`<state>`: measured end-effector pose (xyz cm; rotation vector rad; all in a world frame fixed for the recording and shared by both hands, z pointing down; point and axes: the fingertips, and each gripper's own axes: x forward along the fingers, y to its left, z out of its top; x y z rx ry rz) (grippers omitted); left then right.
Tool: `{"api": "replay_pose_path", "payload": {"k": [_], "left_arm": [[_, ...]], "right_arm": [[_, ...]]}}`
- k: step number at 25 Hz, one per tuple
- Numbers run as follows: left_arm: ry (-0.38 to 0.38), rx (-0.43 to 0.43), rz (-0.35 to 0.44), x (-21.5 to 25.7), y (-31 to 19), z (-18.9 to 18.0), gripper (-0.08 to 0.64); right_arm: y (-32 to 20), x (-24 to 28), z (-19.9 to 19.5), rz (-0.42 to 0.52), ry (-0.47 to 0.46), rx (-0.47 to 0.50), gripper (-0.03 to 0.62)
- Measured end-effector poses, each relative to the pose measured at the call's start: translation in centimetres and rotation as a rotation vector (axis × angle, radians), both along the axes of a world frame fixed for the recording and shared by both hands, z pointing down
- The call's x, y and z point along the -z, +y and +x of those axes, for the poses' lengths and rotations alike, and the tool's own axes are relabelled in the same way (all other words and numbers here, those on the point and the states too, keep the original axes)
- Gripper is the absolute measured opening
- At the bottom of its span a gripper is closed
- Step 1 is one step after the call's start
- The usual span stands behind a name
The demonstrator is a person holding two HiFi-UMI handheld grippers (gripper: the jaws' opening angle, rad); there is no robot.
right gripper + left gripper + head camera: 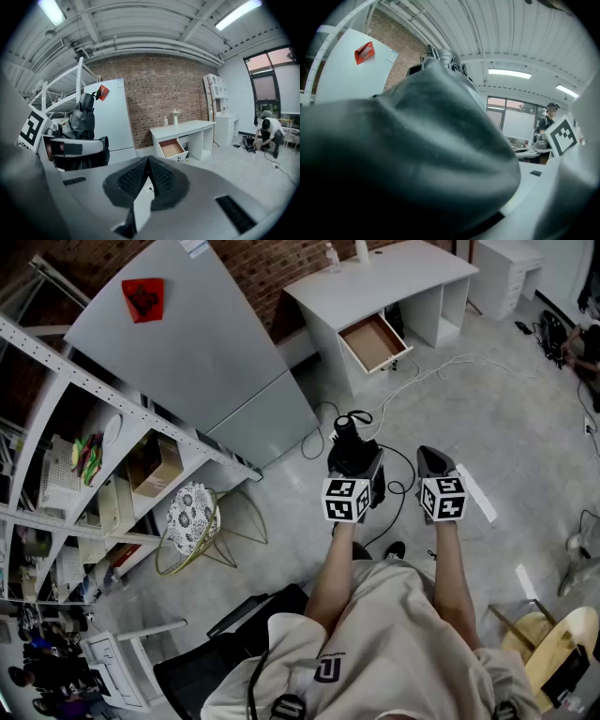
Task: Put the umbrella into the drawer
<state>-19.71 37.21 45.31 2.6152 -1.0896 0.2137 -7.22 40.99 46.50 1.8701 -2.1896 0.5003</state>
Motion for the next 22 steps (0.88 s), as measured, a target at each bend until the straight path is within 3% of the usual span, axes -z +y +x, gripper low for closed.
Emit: {"api": "replay_pose_path", "payload": {"k": [6, 12, 17, 22], "left_arm": [[-0.004, 0.045, 0.005, 0.1, -0.7, -0.4, 0.265], [-0.028, 0.053, 0.022, 0.6, -0.5, -0.6, 0.265], [0.029, 0.078, 0.022, 1.3, -1.2, -1.9, 0.265], [0.023, 0.092, 0.024, 1.1, -3.0, -2.5, 0.265]], "right_arm": [[-0.8, -0.2, -0.6, -0.001, 0.005, 0.057, 0.067], [-1.2, 0.9, 0.3, 0.03, -0.018, 0.043, 0.068], [-1.5, 0.5, 0.8, 0.03, -0.075, 0.034, 0.069], [-3.3, -0.1, 1.2, 0.01, -0.108, 0.025, 0.069]]}}
